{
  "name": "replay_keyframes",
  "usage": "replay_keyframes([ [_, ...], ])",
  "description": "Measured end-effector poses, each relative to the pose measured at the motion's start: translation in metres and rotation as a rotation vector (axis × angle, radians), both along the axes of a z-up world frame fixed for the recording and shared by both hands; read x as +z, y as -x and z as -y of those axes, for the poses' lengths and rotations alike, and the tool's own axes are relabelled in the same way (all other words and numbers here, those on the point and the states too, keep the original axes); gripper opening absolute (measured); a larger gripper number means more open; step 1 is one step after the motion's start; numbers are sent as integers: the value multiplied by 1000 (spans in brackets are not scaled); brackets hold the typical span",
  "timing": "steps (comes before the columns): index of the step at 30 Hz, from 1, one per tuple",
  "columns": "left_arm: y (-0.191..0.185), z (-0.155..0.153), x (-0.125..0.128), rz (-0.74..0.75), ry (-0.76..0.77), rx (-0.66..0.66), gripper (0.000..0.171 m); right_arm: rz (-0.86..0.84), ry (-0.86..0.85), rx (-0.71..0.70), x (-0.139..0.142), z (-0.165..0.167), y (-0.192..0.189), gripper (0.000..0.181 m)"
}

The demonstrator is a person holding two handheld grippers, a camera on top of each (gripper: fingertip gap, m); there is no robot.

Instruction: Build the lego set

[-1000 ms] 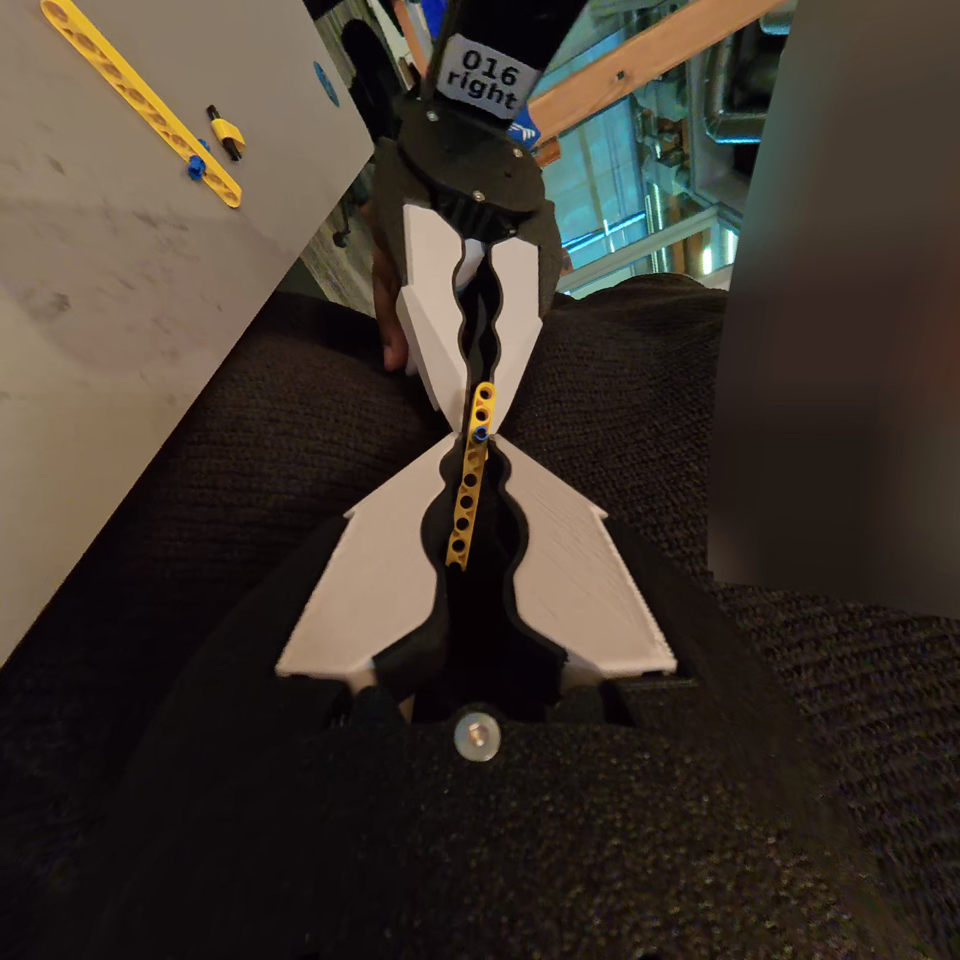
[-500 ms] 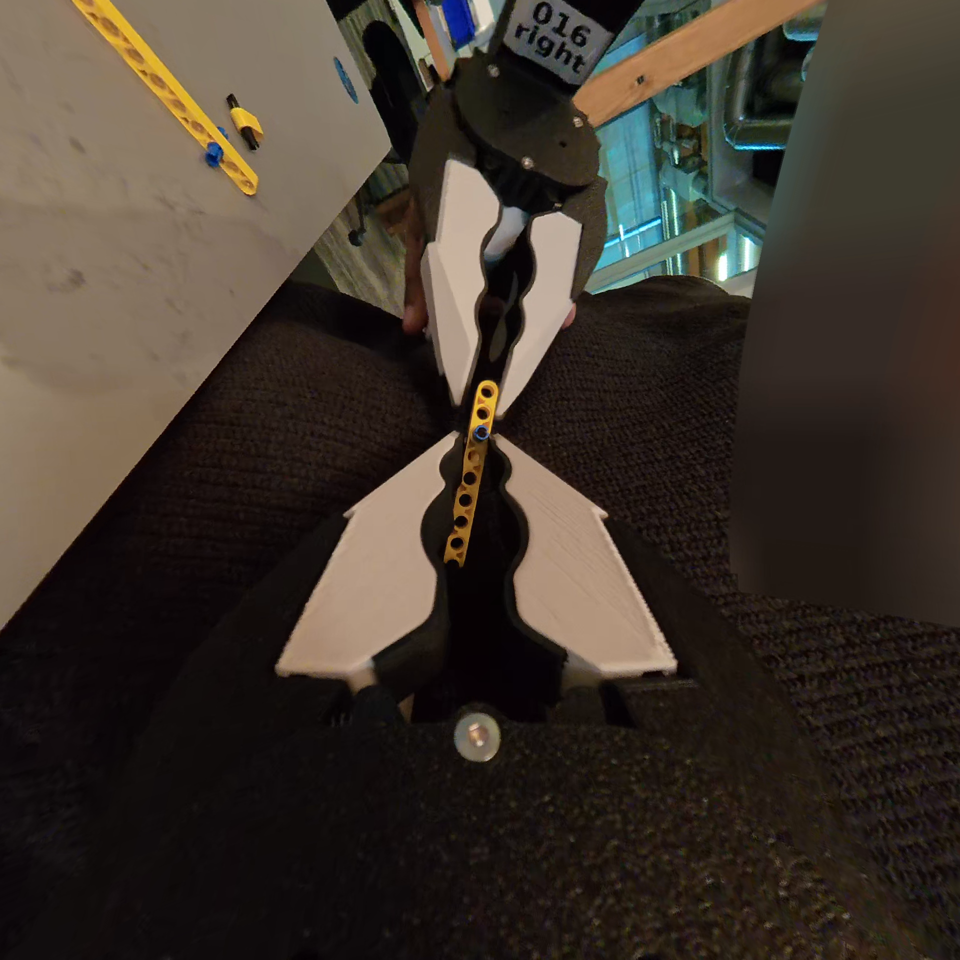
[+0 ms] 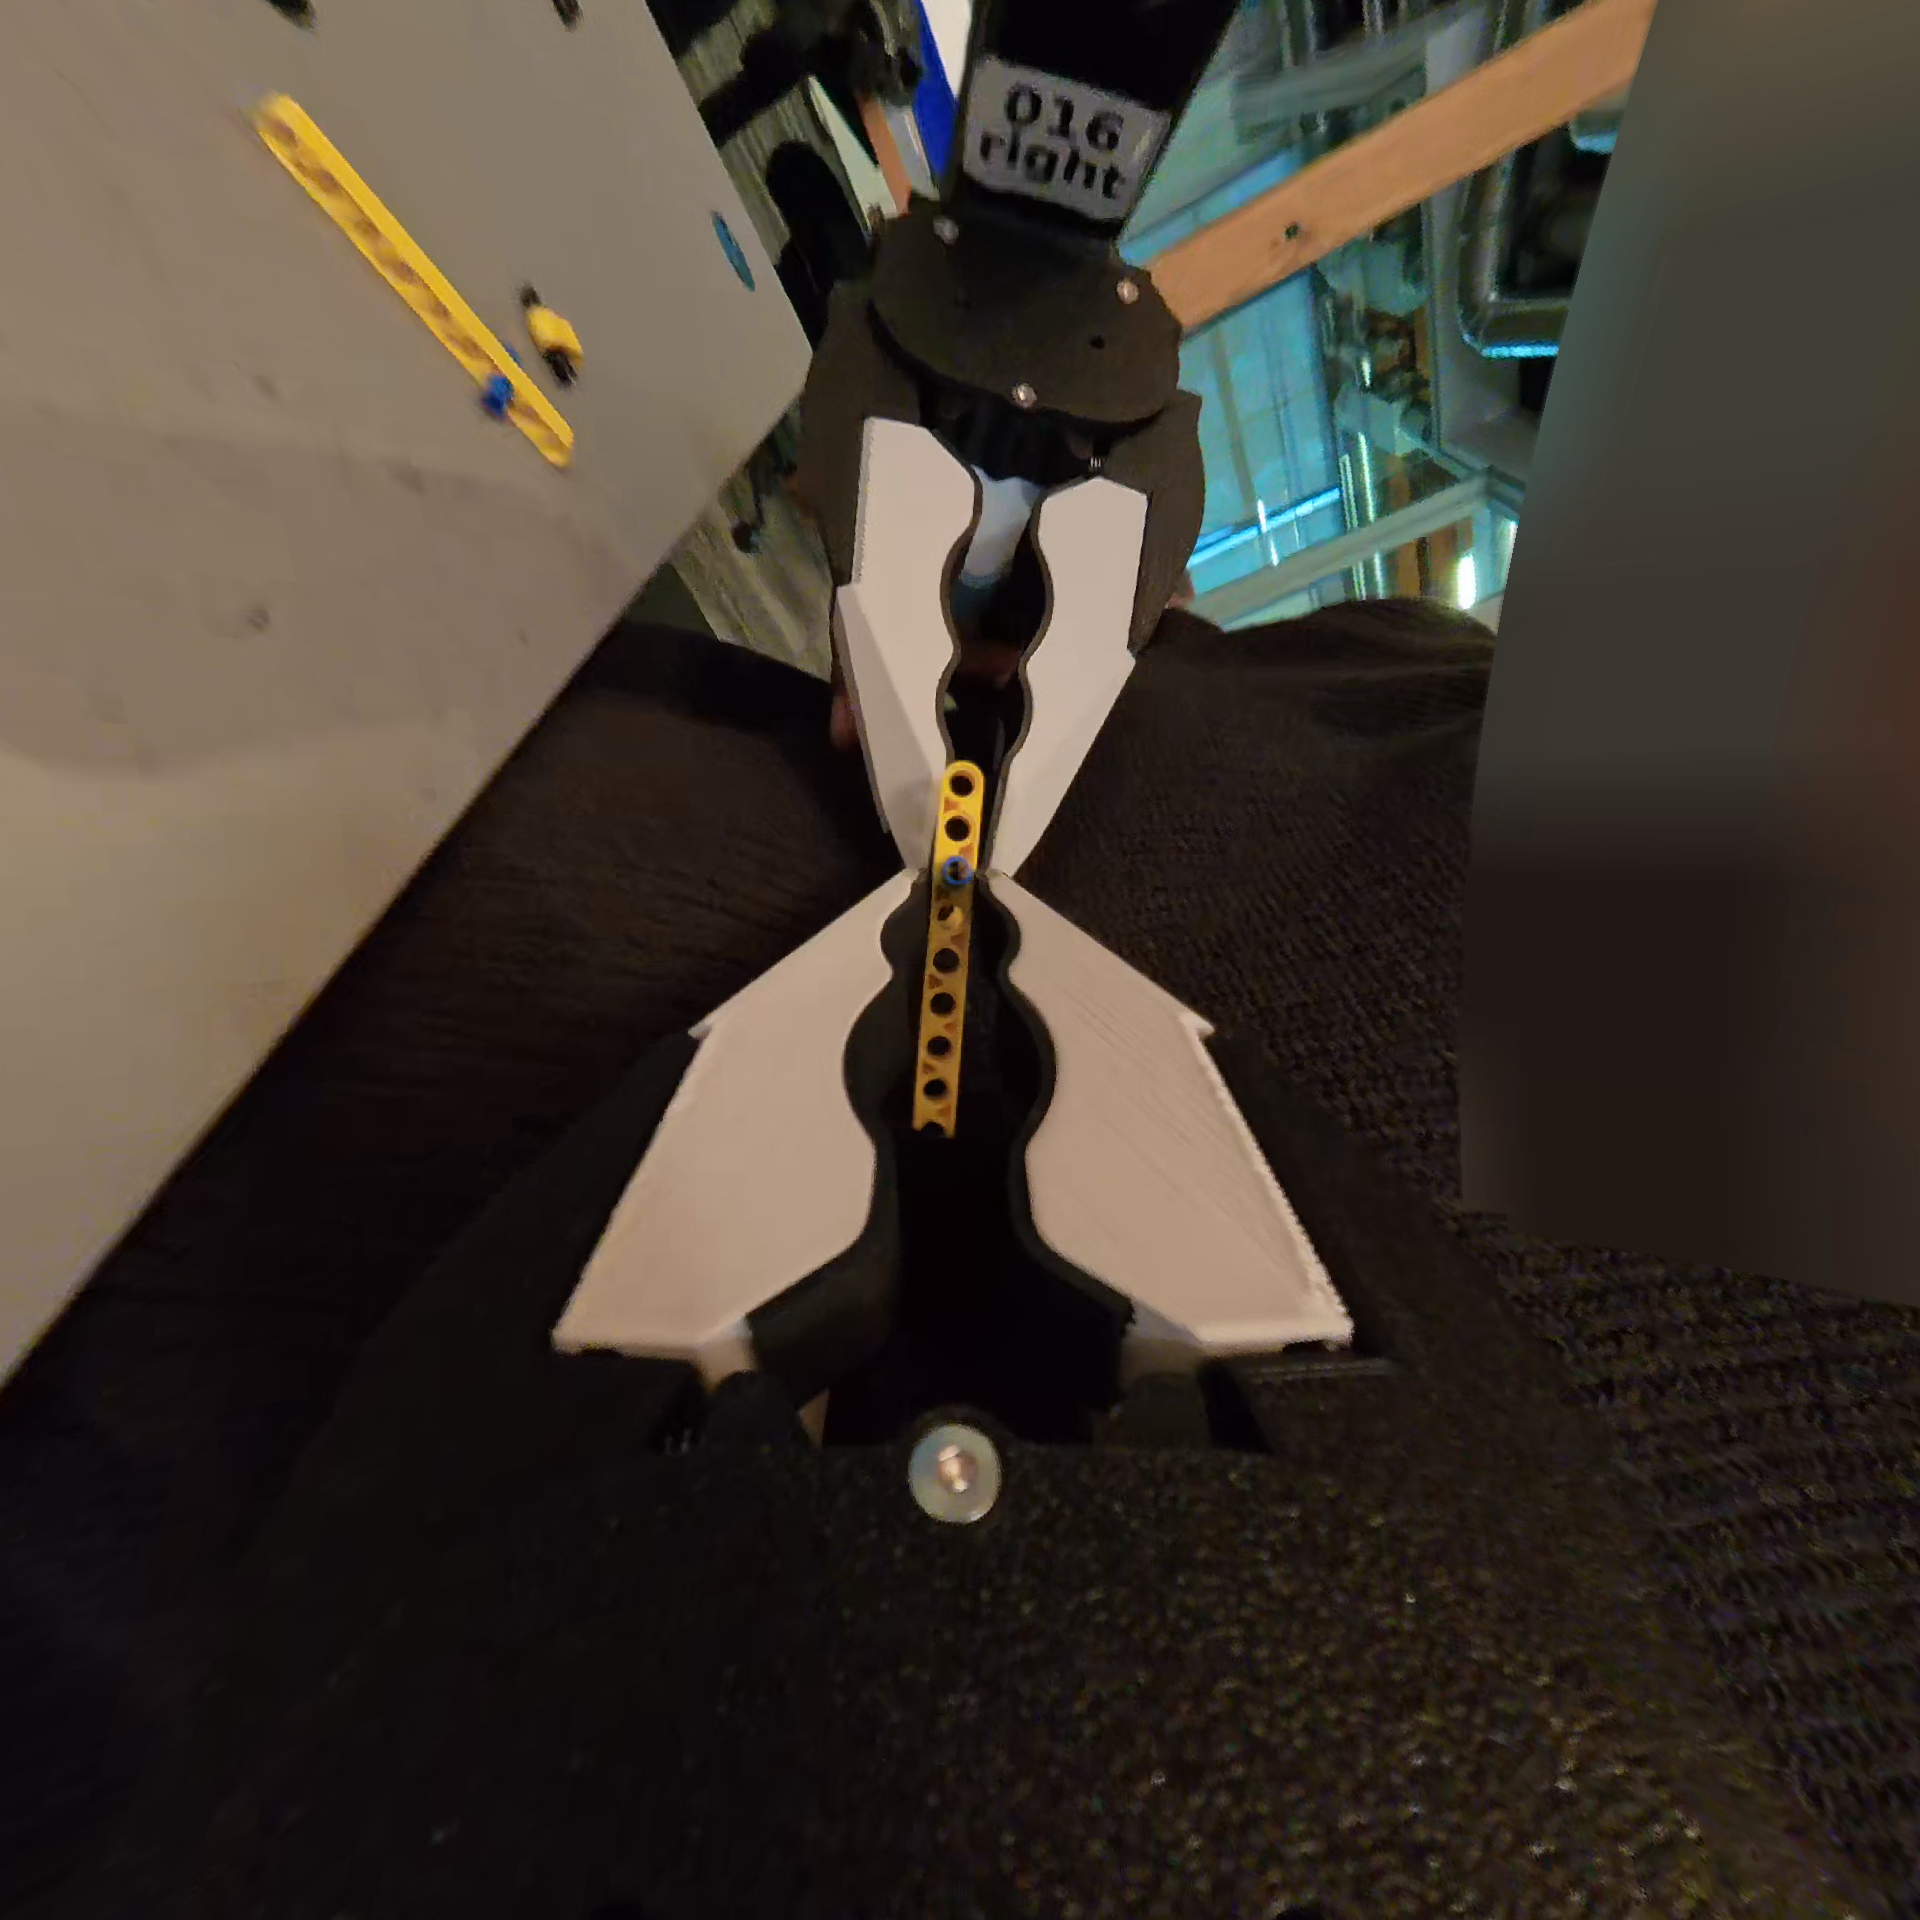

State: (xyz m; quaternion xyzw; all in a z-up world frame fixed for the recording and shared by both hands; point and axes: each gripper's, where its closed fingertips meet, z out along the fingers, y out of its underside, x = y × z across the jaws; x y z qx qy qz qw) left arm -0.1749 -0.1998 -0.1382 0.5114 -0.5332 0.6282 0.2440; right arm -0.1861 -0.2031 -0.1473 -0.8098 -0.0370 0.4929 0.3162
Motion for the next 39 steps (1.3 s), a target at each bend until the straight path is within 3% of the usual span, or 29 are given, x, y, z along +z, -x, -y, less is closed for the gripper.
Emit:
replay_keyframes([
  [4, -25, -29, 3, 55, -6, 154, 6, 76, -51, -115, -4, -10, -40, 8],
  [6, -36, -37, -6, 70, -100, 190, 6, 190, -52, -177, -20, -17, -66, 8],
  [9, -50, -40, -27, 64, -274, 183, 7, 332, 6, -155, -50, -22, -82, 8],
  [11, -57, -40, -34, 43, -312, 155, 7, 353, 35, -131, -61, -26, -83, 9],
  [15, -73, -46, -45, 21, -384, 139, 7, 402, 46, -126, -67, -33, -93, 9],
  [18, -81, -51, -55, 25, -457, 129, 7, 504, 21, -152, -64, -36, -109, 24],
  [26, -89, -54, -53, 28, -365, 177, 7, 625, -145, -355, -33, -33, -117, 40],
  [31, -85, -48, -46, 13, -191, 191, 7, 879, -181, -285, -63, -23, -112, 40],
  [36, -82, -52, -37, 11, -89, 235, 7, 811, -174, -252, -69, -32, -101, 40],
  [39, -80, -54, -33, -7, -1, 239, 6, 866, -188, -272, -71, -35, -106, 21],
])
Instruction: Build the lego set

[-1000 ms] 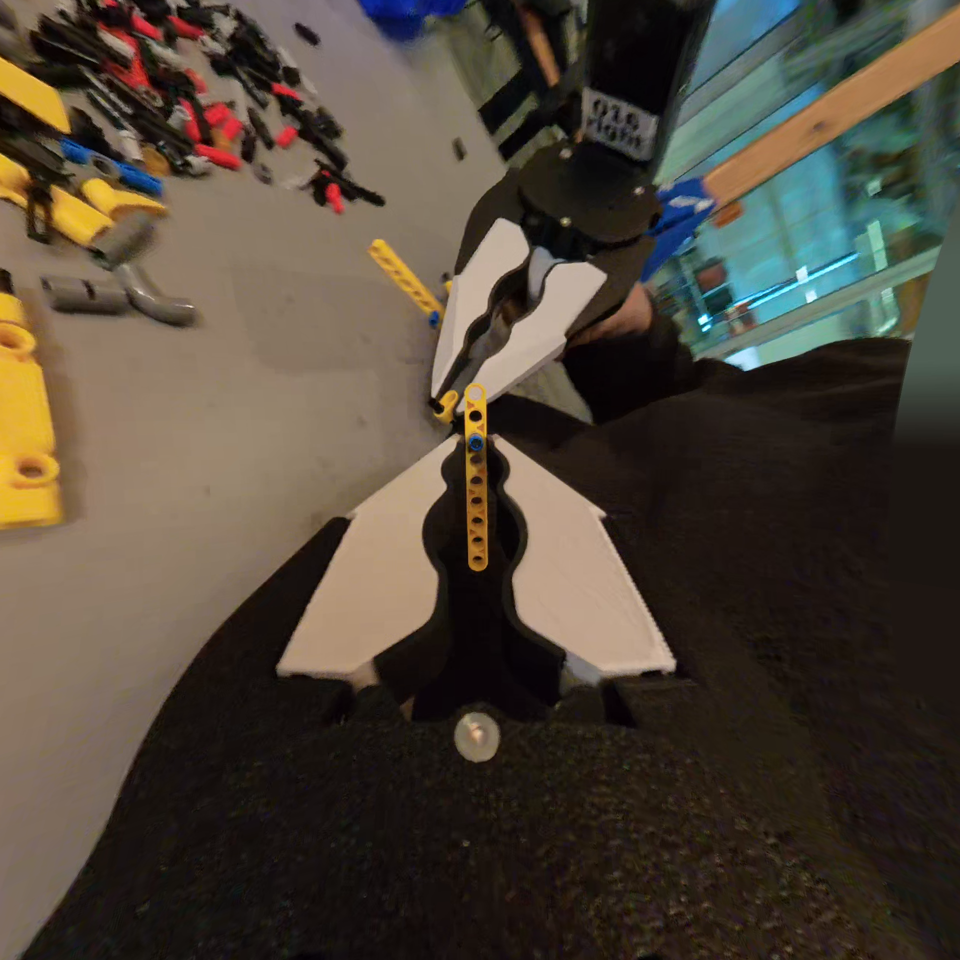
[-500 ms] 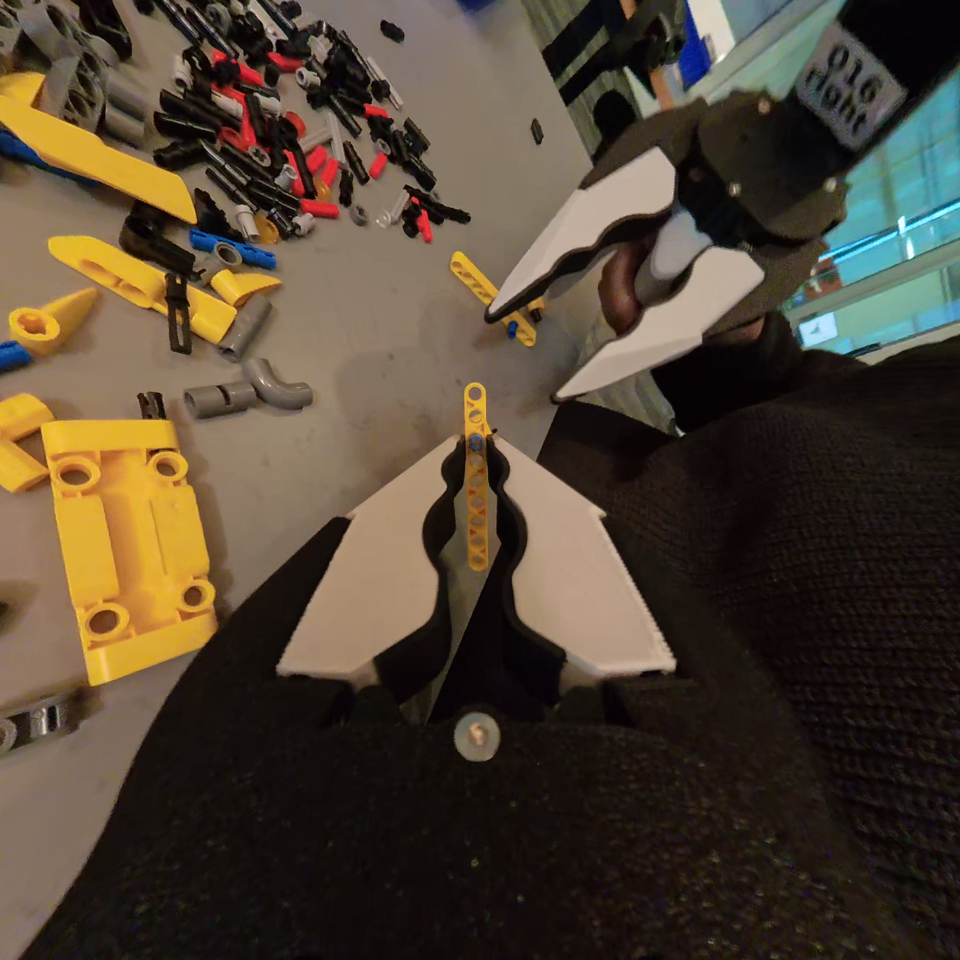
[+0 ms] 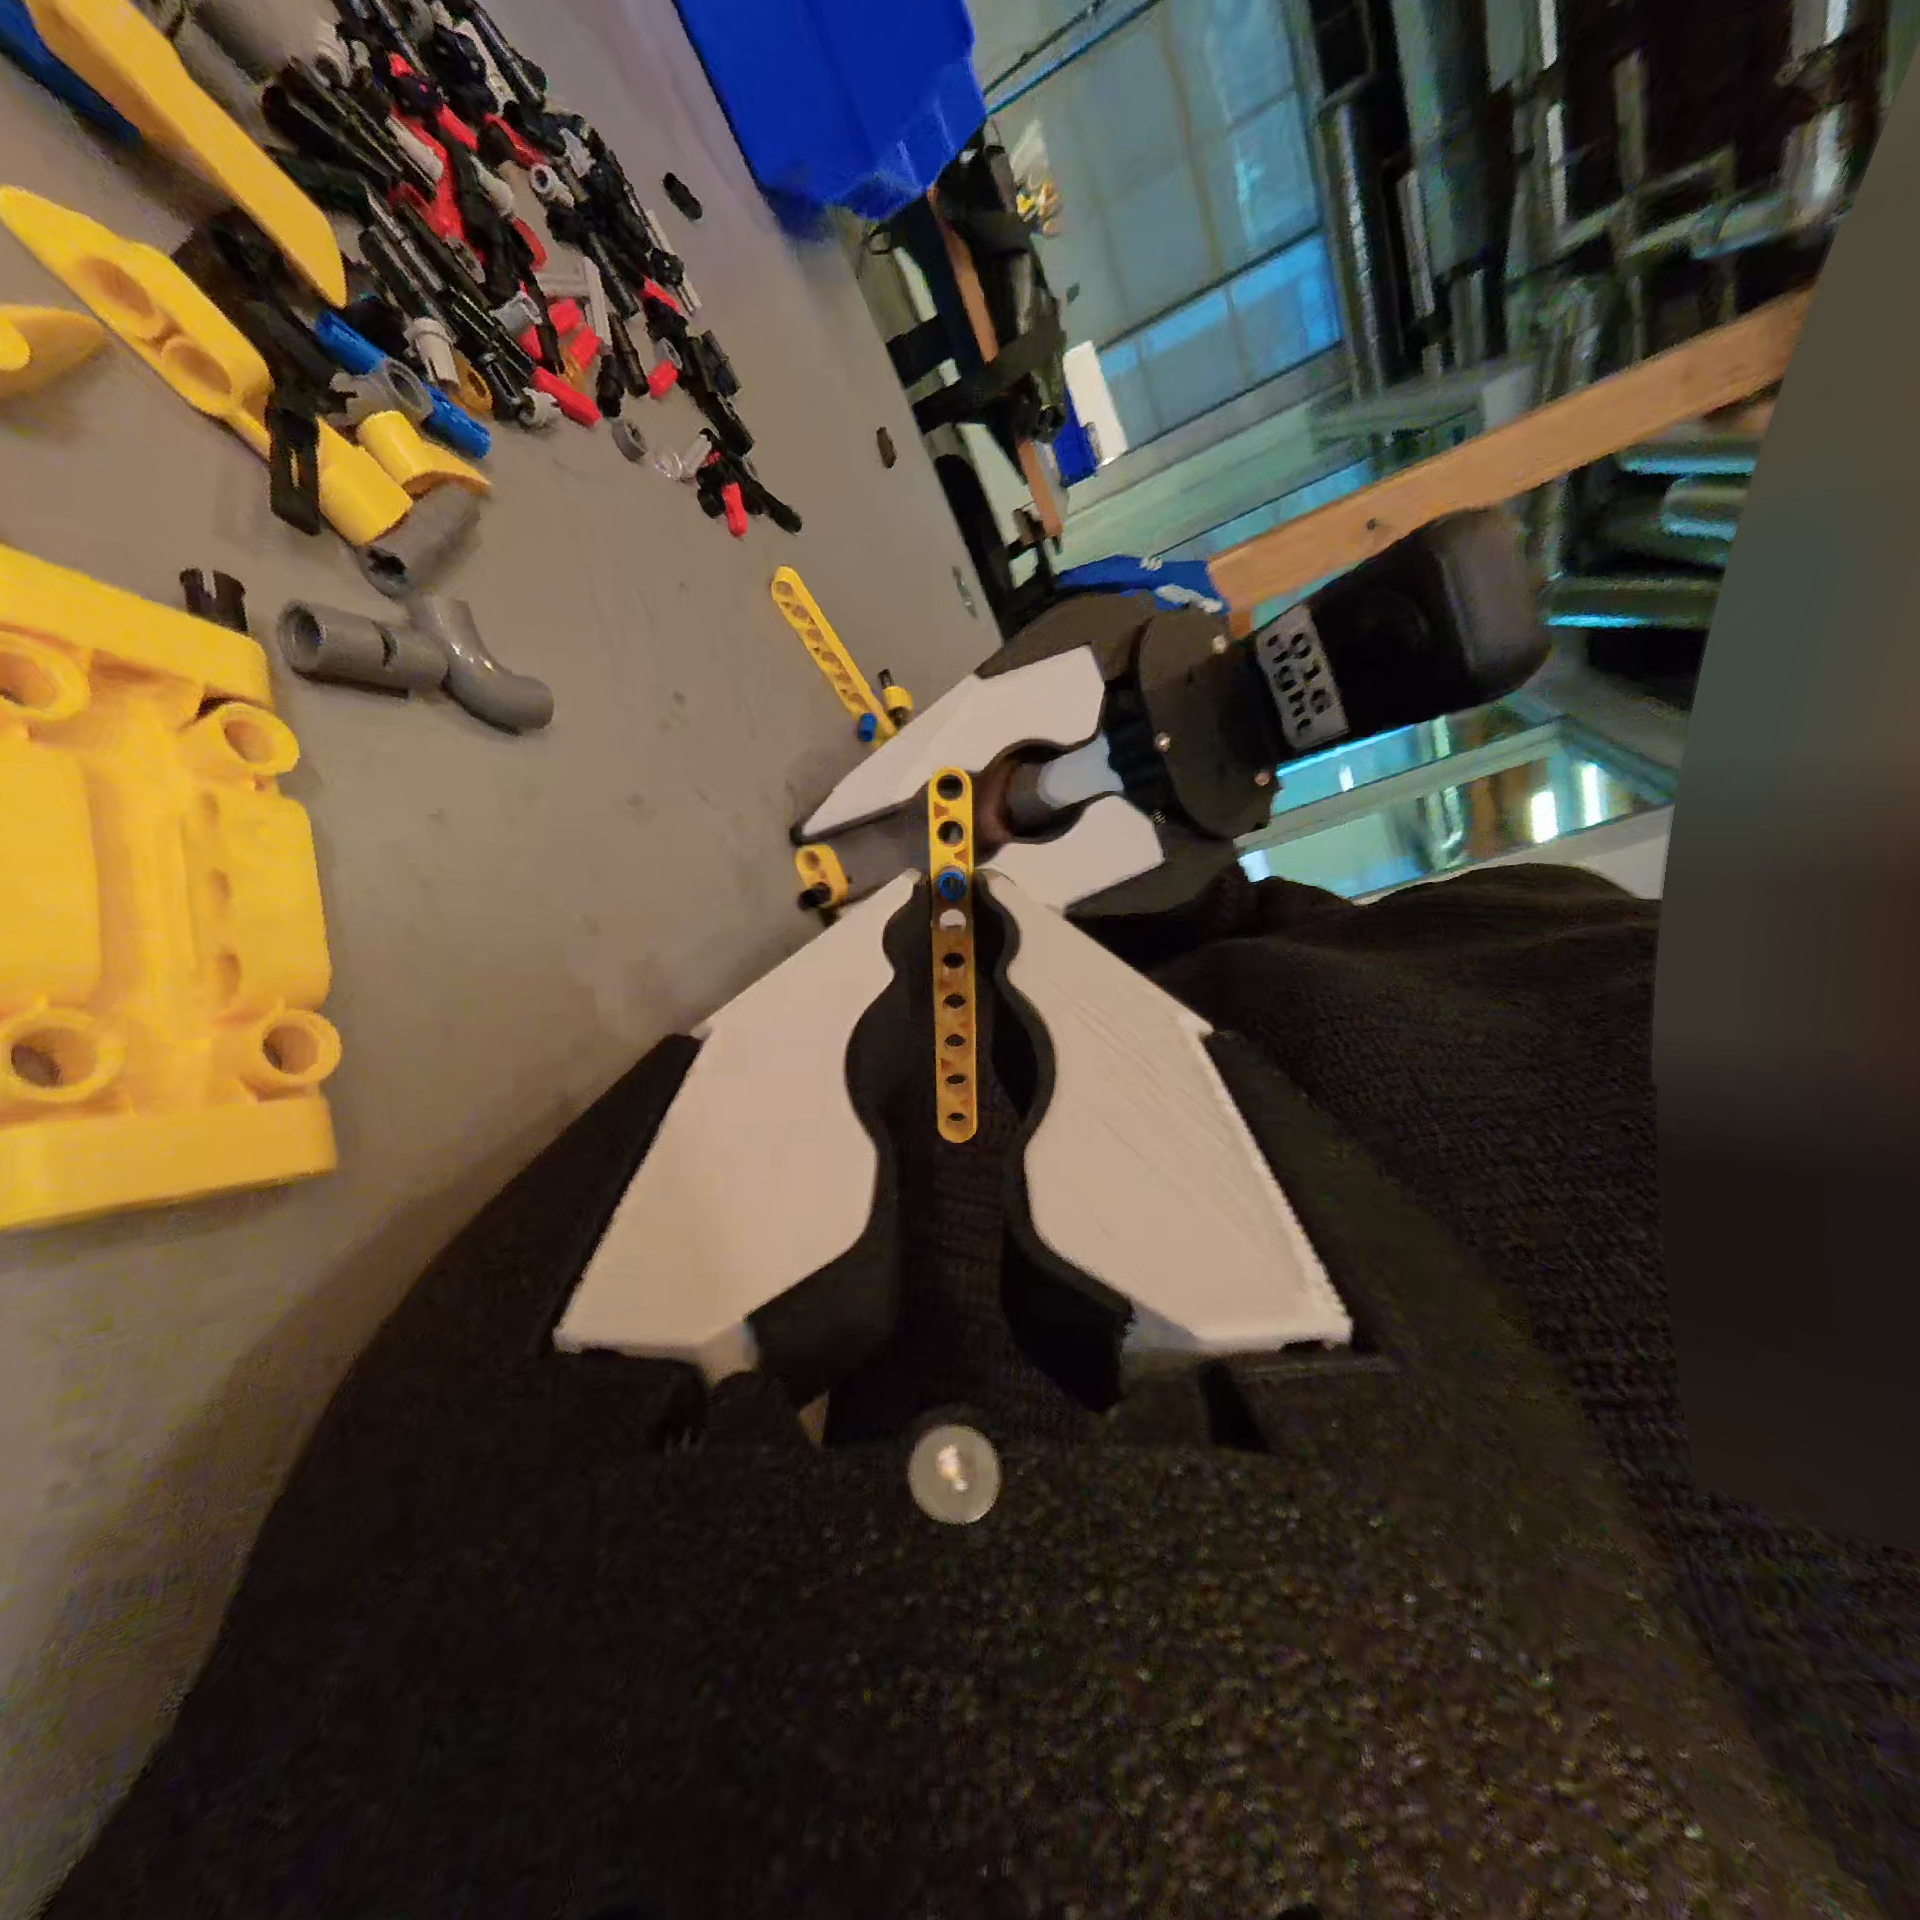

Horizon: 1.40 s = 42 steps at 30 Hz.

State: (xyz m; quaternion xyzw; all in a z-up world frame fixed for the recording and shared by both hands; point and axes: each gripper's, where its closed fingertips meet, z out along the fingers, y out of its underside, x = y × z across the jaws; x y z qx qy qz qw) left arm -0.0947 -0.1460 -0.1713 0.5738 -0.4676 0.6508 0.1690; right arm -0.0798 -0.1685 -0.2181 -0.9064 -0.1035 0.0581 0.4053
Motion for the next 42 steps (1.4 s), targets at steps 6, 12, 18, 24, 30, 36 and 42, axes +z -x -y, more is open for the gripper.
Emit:
replay_keyframes([
  [6, -2, -7, 12, 14, 115, 29, 6, 111, -63, 8, 6, -3, -4, 15],
  [12, -7, -13, 22, 25, 254, 74, 6, 155, -342, 38, 63, -21, 0, 15],
  [18, -7, -20, 26, 22, 324, 93, 6, 197, -370, 68, 65, -35, 4, 15],
  [24, -6, -19, 27, 13, 360, 82, 6, 246, -378, 95, 66, -38, 10, 15],
  [30, -6, -17, 26, 15, 347, 77, 6, 240, -381, 102, 68, -40, 11, 15],
  [36, -6, -14, 23, 24, 303, 82, 6, 272, -342, 115, 64, -40, 10, 15],
  [42, -9, -11, 14, 22, 187, 109, 6, 323, -279, 135, 56, -36, 7, 15],
])
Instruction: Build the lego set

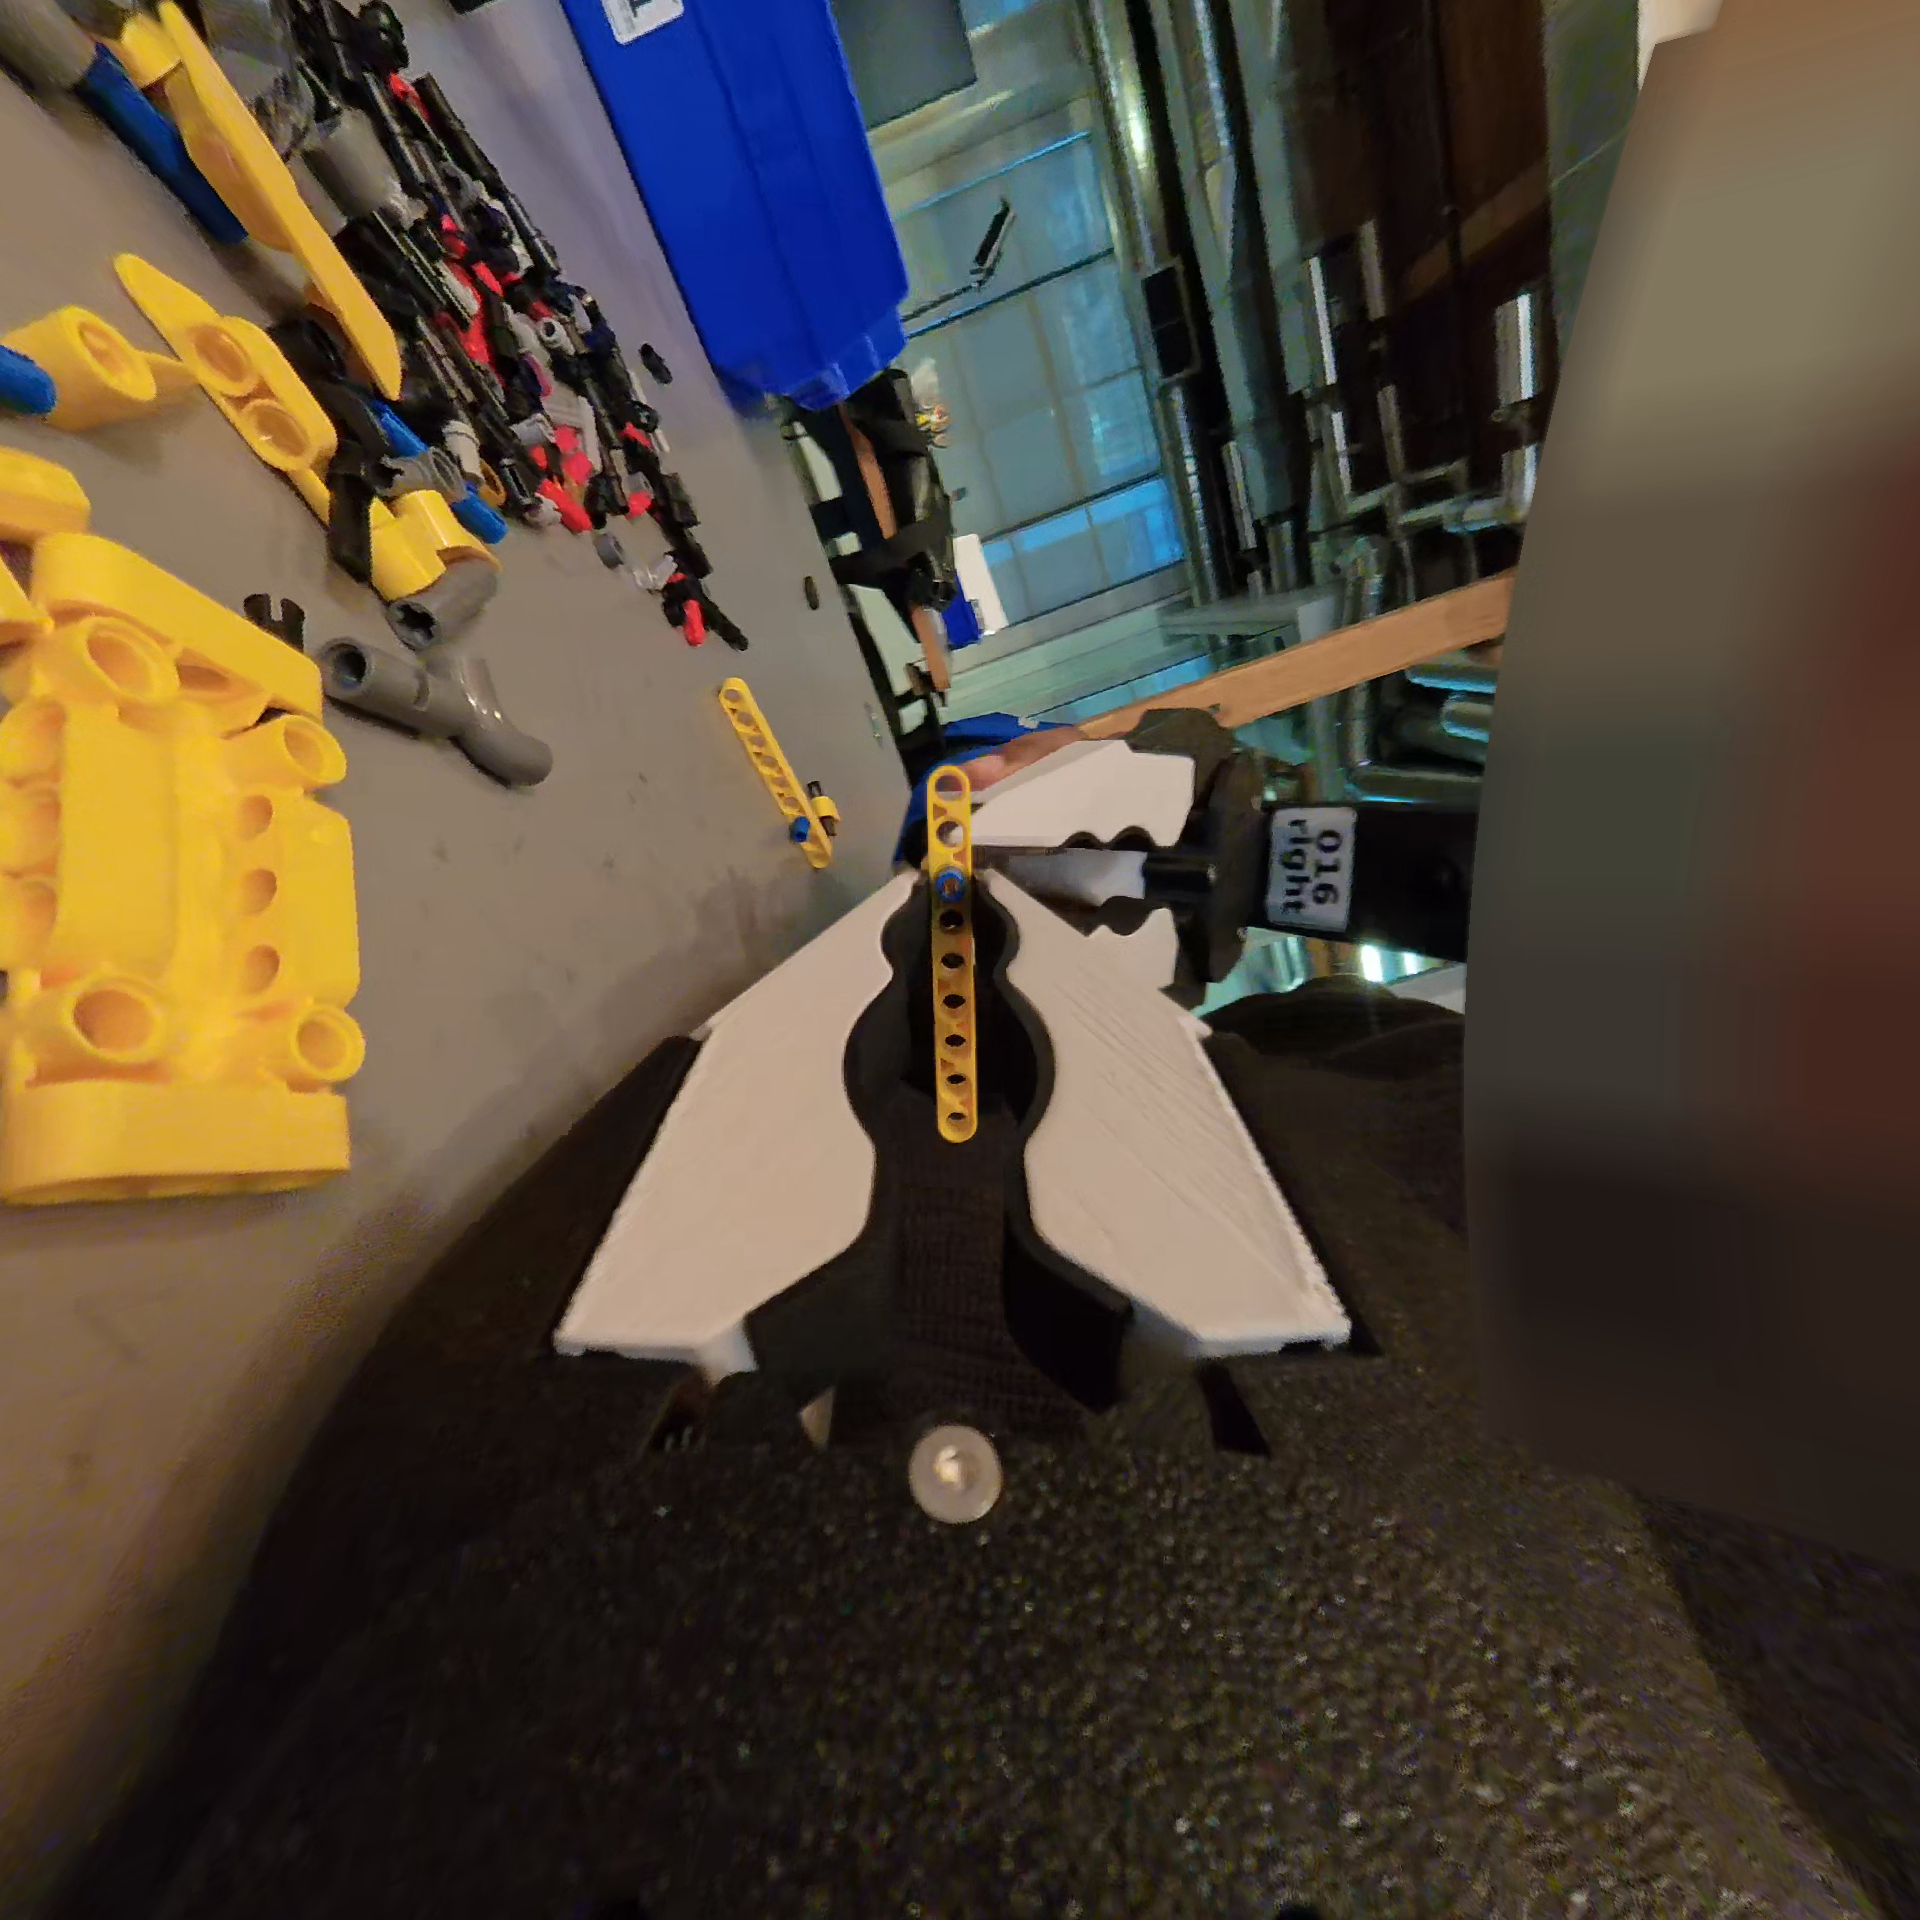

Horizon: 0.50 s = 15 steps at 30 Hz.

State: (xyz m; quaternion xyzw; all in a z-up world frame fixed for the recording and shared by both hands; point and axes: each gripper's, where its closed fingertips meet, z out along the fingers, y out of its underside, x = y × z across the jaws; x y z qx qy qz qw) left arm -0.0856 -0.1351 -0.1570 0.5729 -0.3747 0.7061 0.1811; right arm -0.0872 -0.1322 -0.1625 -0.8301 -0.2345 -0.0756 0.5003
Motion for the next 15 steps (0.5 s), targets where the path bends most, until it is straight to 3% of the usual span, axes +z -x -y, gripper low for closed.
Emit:
replay_keyframes([
  [4, -2, 2, -7, -10, -88, 17, 5, 92, 29, 3, -6, 2, -2, 15],
  [15, -3, 4, -13, -30, -146, 39, 6, -228, 57, 12, -12, 4, -1, 14],
])
